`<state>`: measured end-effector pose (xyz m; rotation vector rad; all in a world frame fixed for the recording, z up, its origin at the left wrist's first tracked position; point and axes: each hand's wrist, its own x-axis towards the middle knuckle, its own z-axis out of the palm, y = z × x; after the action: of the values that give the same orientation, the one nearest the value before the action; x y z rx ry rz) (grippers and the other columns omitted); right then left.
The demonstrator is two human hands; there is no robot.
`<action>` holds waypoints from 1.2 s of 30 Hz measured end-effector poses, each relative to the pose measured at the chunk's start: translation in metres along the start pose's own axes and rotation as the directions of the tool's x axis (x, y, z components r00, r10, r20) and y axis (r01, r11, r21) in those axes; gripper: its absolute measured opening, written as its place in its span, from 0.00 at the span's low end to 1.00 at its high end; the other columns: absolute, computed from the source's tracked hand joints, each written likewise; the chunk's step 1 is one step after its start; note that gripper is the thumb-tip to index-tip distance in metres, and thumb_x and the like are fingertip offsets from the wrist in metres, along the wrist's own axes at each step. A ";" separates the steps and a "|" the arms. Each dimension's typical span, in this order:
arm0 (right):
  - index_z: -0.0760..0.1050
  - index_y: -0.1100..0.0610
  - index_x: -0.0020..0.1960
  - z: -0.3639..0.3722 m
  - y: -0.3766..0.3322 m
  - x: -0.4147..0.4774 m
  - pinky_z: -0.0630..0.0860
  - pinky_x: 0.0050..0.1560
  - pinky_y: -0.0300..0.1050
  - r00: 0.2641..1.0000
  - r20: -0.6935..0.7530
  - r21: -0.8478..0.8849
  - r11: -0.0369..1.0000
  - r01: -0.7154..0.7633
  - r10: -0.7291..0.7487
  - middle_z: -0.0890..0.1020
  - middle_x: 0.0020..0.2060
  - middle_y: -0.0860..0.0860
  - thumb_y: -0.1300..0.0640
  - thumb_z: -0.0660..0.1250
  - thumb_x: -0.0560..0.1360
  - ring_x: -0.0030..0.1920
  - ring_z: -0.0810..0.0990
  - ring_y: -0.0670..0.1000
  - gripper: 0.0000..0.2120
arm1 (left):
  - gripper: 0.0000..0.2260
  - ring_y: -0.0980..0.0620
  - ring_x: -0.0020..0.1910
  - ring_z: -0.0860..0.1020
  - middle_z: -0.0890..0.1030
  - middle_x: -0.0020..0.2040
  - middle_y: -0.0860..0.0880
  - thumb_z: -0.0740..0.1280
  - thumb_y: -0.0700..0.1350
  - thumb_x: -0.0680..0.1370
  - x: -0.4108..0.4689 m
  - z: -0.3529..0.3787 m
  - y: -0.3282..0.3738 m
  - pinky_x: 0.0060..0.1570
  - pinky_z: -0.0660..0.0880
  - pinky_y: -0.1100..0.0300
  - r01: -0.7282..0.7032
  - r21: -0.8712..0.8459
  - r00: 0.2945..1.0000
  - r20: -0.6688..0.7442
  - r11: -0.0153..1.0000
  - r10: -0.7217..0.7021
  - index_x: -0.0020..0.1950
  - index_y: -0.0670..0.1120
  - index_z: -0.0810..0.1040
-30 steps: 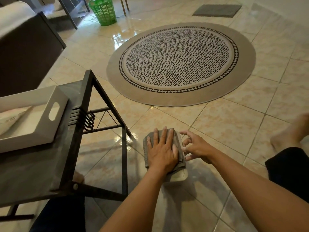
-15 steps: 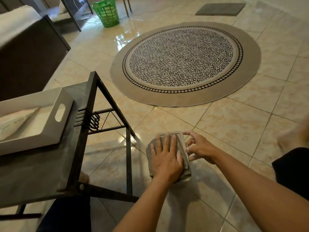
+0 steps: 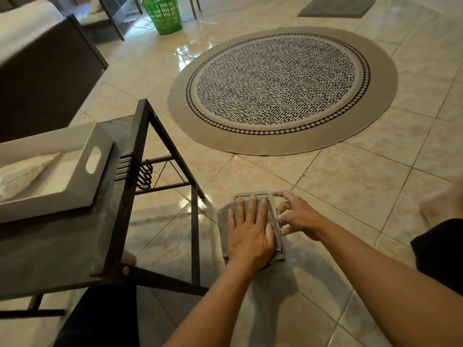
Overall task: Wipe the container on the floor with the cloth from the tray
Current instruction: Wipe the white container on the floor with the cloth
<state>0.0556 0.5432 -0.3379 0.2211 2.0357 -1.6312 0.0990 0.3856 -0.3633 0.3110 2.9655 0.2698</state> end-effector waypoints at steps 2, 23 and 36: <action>0.66 0.50 0.71 0.000 0.000 0.000 0.85 0.39 0.53 1.000 -0.003 -0.010 1.000 -0.001 0.001 0.76 0.44 0.58 0.74 0.65 0.74 0.41 0.82 0.54 0.31 | 0.29 0.47 0.76 0.30 0.34 0.79 0.49 0.45 0.57 0.82 0.008 -0.002 -0.003 0.75 0.34 0.44 -0.032 0.002 0.999 -0.005 0.999 0.032 0.79 0.54 0.36; 0.64 0.48 0.72 -0.002 0.000 -0.001 0.84 0.46 0.62 0.998 0.057 -0.006 1.000 -0.024 0.024 0.75 0.40 0.56 0.75 0.63 0.73 0.41 0.80 0.54 0.34 | 0.29 0.49 0.76 0.28 0.33 0.79 0.52 0.46 0.60 0.81 -0.035 0.002 0.001 0.73 0.32 0.43 -0.056 0.023 0.998 0.013 0.998 0.056 0.79 0.58 0.36; 0.63 0.50 0.74 -0.002 0.001 -0.002 0.84 0.46 0.59 0.997 0.075 0.008 1.000 -0.024 0.023 0.77 0.42 0.57 0.77 0.62 0.73 0.42 0.81 0.54 0.35 | 0.28 0.46 0.76 0.30 0.34 0.79 0.53 0.39 0.56 0.79 -0.018 -0.002 0.012 0.75 0.35 0.41 -0.071 0.066 0.996 0.067 0.995 0.066 0.79 0.56 0.35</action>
<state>0.0572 0.5460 -0.3375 0.1836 1.9636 -1.6105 0.1186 0.3928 -0.3569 0.4221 2.9080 0.1629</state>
